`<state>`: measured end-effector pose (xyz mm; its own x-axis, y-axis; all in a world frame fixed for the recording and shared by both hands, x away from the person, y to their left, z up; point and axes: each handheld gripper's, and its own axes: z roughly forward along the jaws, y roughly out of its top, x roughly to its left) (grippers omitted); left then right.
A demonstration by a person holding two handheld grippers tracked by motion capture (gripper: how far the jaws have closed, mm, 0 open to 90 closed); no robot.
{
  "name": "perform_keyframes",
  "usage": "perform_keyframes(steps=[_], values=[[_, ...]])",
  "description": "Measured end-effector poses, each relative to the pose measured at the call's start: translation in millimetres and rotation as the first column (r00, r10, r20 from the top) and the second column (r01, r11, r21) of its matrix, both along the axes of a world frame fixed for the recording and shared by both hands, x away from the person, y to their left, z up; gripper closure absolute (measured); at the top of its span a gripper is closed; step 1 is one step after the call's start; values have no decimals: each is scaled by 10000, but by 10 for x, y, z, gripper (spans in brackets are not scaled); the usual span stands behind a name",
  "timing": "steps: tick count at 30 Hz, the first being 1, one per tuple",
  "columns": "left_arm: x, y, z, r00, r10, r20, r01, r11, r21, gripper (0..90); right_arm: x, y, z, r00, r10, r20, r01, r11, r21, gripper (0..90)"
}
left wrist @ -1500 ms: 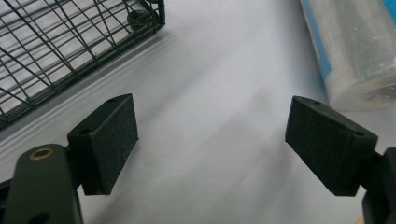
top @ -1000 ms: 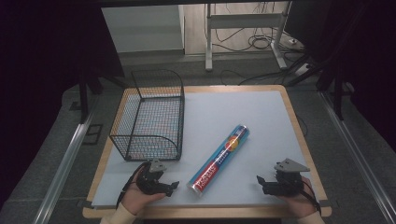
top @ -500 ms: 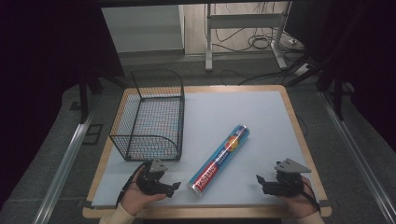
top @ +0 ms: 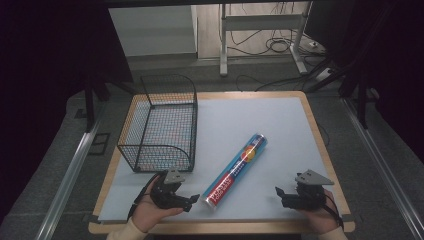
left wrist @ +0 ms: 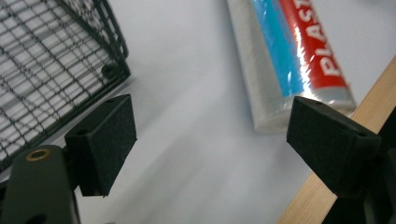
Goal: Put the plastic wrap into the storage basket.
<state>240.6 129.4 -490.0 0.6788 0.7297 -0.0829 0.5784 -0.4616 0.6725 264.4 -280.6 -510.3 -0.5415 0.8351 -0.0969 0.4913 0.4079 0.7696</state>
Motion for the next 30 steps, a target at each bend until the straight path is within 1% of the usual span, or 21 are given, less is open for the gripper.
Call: perform_keyframes(steps=[3, 8, 13, 17, 19, 23, 27, 30], values=[[10, -47, 50, 10000, -4, 56, 4, 10000, -80, 152, -1, 0, 0, 10000, 0, 7, 0, 10000, -57, 99], [41, -148, 107, 9997, -219, 92, 219, 9998, -35, 146, 2, -17, 0, 10000, -94, -28, 94, 9999, -70, 100], [76, -253, 164, 9989, -439, 167, 439, 9990, -21, 143, 0, -11, -1, 10000, -45, 2, 45, 9999, -103, 100], [84, -310, 182, 9982, -563, 197, 564, 9984, -35, 143, 1, -17, -1, 10000, -51, 4, 51, 9999, -88, 100], [80, -332, 187, 9978, -631, 187, 631, 9980, -2, 143, -1, -17, 1, 10000, 31, 42, -30, 10000, -39, 100], [104, -376, 197, 9980, -608, 146, 607, 9982, 22, 141, 0, -14, 2, 10000, 47, 57, -46, 10000, -68, 100], [138, -424, 212, 9977, -611, 276, 609, 9981, 103, 142, -1, -18, 2, 10000, 21, 37, -20, 10000, -54, 100], [175, -456, 219, 9979, -598, 230, 595, 9981, 145, 142, -7, -19, 8, 9998, 96, 175, -95, 9999, -31, 103]])
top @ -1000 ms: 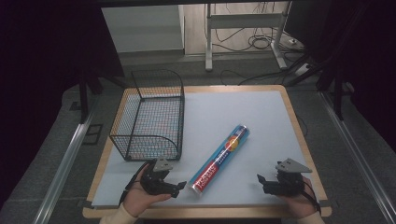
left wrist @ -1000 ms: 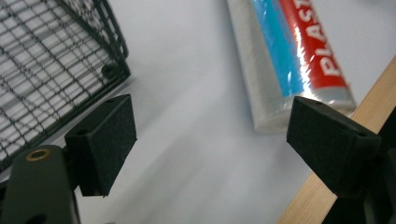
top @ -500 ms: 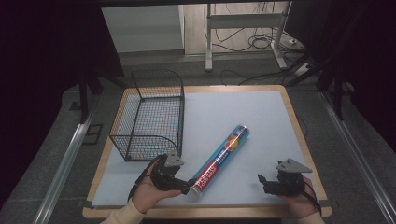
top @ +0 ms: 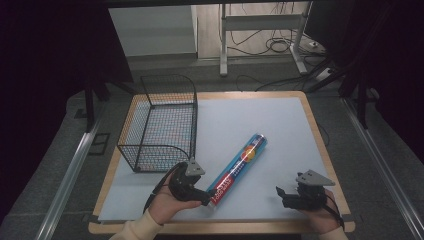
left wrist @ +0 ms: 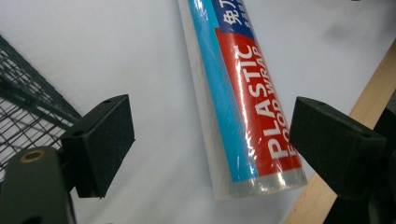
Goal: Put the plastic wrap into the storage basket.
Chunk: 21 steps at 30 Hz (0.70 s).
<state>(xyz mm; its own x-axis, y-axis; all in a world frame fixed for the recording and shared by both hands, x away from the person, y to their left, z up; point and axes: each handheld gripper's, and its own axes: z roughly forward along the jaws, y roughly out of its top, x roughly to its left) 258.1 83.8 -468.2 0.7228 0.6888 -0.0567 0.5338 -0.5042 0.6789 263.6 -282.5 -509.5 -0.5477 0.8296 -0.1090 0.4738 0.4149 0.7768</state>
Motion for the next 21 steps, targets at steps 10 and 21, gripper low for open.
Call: perform_keyframes(steps=[10, 21], values=[[60, -127, 42, 9999, -153, -66, 153, 9999, -23, 142, 1, 0, 1, 10000, -17, 0, 17, 10000, -11, 105], [201, -331, 91, 9990, -379, -236, 381, 9993, 46, 141, -1, -3, -1, 10000, -24, -28, 24, 10000, -40, 105]])
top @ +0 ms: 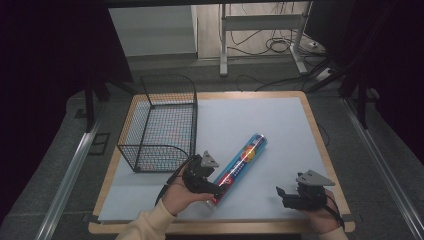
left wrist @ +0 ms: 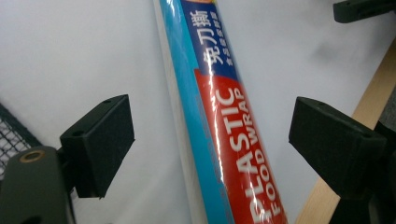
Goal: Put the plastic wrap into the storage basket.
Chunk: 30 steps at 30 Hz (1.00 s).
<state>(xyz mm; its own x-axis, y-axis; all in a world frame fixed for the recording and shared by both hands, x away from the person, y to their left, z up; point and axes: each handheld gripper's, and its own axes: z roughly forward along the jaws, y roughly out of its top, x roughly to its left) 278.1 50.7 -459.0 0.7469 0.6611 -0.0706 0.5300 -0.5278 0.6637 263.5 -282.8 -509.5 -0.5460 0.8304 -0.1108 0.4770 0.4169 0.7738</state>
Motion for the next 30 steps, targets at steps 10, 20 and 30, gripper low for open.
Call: perform_keyframes(steps=[10, 20, 30], values=[[134, -156, -20, 9999, -52, -112, 54, 9998, 174, 140, 10, -2, -9, 10000, -50, -69, 50, 10000, -13, 105], [257, -329, -28, 9995, -99, -308, 108, 9995, 307, 145, 15, -6, -10, 10000, -76, -40, 76, 10000, -15, 105], [356, -459, -68, 9990, -157, -414, 185, 9976, 671, 137, 16, -1, -14, 10000, -26, -22, 26, 10000, -36, 105]])
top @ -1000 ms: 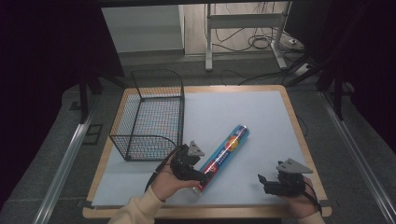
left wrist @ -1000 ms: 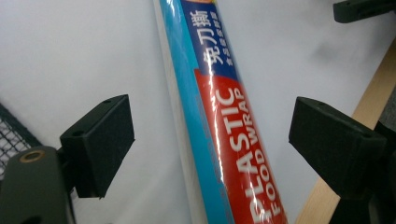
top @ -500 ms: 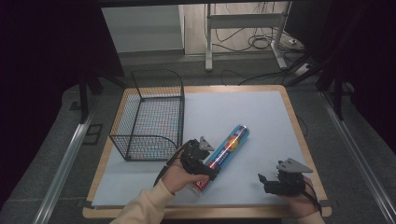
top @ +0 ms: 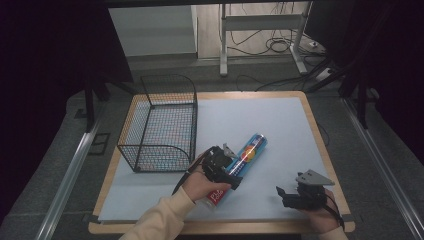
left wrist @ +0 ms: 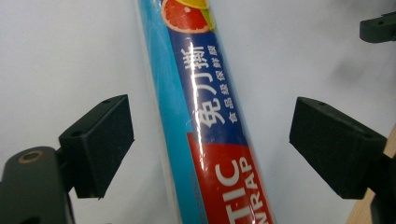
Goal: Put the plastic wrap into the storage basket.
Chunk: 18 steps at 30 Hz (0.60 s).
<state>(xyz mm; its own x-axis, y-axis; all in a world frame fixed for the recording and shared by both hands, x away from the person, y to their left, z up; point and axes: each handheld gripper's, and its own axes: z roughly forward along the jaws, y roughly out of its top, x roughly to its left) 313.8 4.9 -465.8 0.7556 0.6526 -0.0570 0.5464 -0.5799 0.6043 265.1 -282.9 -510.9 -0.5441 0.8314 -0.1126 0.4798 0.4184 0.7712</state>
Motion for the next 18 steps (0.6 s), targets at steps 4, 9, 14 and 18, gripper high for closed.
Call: perform_keyframes(steps=[4, 9, 14, 18], values=[[46, -58, 7, 10000, -11, -22, 11, 10000, 62, 135, 1, 5, -3, 10000, 19, -18, -19, 10000, -6, 105], [100, -134, 10, 10000, -48, -68, 50, 9997, 256, 135, 0, 4, -4, 10000, 8, -45, -8, 10000, -3, 105], [167, -239, 3, 9998, -46, -213, 56, 9990, 445, 134, 3, -1, -3, 10000, 14, -17, -14, 10000, 1, 105], [242, -310, -36, 9991, 131, -405, -106, 9980, 629, 135, 2, -3, -4, 10000, 4, -44, -4, 10000, 2, 105]])
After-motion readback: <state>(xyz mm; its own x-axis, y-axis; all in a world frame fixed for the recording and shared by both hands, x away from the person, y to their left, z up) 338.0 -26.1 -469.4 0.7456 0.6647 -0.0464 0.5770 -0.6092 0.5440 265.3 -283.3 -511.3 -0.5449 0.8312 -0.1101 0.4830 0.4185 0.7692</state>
